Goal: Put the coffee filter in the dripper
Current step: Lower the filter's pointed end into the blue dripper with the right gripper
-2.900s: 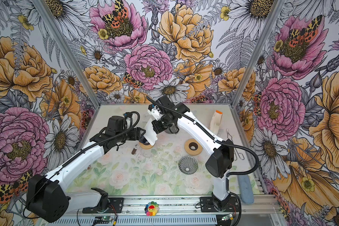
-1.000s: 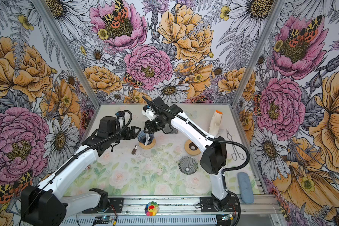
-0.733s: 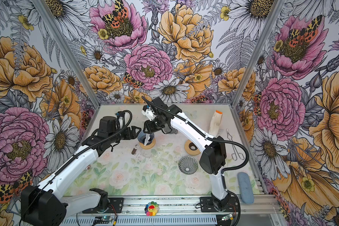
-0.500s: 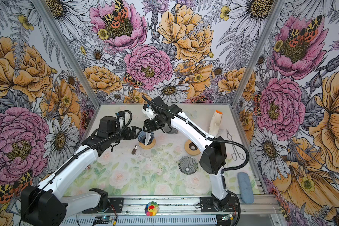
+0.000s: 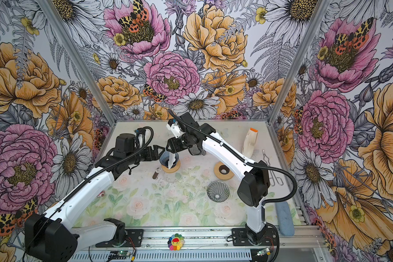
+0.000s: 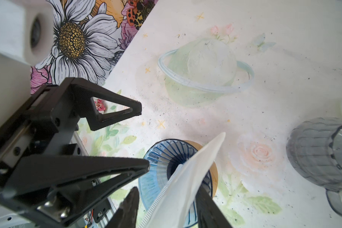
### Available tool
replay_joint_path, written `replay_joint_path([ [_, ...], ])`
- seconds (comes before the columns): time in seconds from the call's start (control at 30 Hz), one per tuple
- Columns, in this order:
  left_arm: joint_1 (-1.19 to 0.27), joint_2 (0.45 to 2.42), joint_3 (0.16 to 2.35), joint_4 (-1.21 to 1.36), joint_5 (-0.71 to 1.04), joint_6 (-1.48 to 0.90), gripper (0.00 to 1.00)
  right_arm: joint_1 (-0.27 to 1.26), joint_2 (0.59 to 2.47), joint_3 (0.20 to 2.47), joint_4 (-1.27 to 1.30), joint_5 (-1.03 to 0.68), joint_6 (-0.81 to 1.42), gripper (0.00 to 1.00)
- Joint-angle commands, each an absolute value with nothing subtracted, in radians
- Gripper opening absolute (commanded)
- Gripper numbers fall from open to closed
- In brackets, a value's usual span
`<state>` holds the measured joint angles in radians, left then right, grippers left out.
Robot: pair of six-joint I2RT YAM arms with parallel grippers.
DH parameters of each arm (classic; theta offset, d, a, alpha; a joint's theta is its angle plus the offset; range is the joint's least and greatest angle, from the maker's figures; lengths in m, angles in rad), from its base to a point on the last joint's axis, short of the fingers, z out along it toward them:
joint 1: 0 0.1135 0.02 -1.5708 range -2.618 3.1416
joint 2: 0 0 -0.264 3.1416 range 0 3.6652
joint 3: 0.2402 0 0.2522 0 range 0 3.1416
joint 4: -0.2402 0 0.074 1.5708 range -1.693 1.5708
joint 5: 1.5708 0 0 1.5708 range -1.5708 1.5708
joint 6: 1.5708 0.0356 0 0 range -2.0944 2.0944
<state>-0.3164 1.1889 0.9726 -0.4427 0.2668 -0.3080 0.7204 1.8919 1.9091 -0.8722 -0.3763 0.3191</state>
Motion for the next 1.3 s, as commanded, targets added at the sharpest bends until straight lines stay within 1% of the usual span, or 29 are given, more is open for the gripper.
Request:
replay_joint_path([
  [0.0,-0.321,1.179,1.005,-0.45,0.296,-0.315,0.87,0.716,1.86,1.883,-0.799,-0.417,0.367,0.47],
  [0.2,-0.321,1.157,1.008,-0.475,0.3,-0.315,0.87,0.716,1.87,1.864,-0.755,-0.449,0.403,0.42],
  [0.37,-0.322,1.139,1.016,-0.512,0.282,-0.31,0.88,0.718,1.887,1.864,-0.73,-0.479,0.423,0.4],
  [0.43,-0.321,1.131,1.032,-0.538,0.273,-0.305,0.88,0.716,1.897,1.863,-0.73,-0.468,0.426,0.38],
  [0.53,-0.321,1.118,1.044,-0.555,0.278,-0.303,0.89,0.716,1.899,1.856,-0.73,-0.443,0.43,0.37],
  [0.77,-0.331,1.123,1.042,-0.56,0.312,-0.306,0.89,0.712,1.884,1.838,-0.732,-0.395,0.423,0.41],
  [1.03,-0.357,1.129,1.039,-0.56,0.318,-0.309,0.89,0.71,1.893,1.838,-0.726,-0.397,0.429,0.44],
  [1.27,-0.365,1.13,1.019,-0.566,0.308,-0.308,0.88,0.706,1.905,1.842,-0.724,-0.406,0.434,0.45],
])
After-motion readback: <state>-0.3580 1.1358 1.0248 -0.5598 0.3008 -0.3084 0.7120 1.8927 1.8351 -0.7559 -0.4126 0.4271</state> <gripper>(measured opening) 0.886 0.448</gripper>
